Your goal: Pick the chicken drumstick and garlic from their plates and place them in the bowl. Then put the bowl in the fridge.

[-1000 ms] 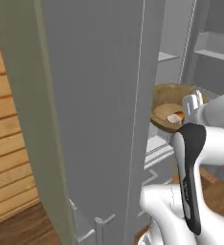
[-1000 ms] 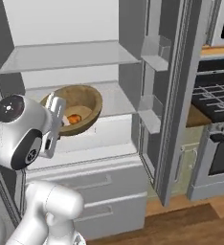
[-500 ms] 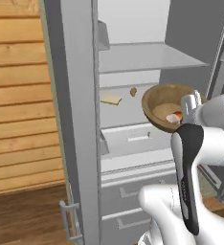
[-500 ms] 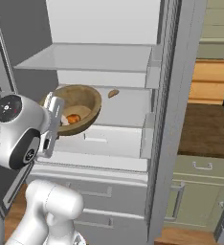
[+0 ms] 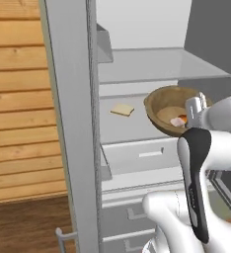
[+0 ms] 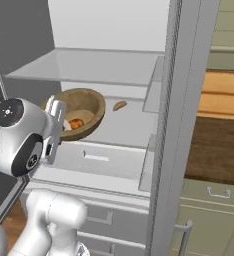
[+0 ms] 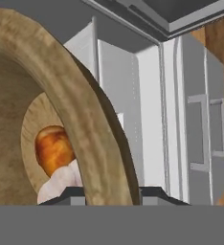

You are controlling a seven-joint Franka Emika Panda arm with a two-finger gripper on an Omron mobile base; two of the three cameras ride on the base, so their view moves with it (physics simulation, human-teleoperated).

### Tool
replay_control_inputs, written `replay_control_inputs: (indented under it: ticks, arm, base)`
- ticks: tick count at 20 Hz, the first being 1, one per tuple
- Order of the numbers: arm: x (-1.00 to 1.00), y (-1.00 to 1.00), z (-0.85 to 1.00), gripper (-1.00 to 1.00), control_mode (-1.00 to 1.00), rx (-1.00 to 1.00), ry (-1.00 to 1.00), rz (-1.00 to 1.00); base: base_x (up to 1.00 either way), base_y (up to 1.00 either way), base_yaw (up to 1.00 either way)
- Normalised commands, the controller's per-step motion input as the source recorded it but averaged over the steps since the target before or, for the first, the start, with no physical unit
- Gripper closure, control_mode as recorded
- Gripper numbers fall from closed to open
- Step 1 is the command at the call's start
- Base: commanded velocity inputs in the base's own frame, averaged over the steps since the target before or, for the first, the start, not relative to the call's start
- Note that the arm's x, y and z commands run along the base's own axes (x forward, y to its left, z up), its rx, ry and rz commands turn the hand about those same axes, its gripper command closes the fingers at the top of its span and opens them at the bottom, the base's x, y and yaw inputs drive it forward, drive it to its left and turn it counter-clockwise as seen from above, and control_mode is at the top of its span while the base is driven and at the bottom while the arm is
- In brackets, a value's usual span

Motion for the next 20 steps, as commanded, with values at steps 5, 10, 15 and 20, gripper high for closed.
replay_control_inputs:
  ticks: [5,10,15,20]
  arm:
    - [0.04,0.0,0.0,1.0,-1.0,0.0,-0.01,0.0]
    - [-0.53,0.0,0.27,1.0,-1.0,0.08,-0.11,0.03]
    - [-0.5,0.0,0.66,1.0,-1.0,0.02,-0.02,0.03]
    - [-0.48,0.01,0.64,1.0,-1.0,0.0,0.01,0.02]
  base:
    - [0.32,0.0,0.02]
    - [0.0,0.0,0.0]
    - [0.0,0.0,0.0]
    - [0.0,0.0,0.0]
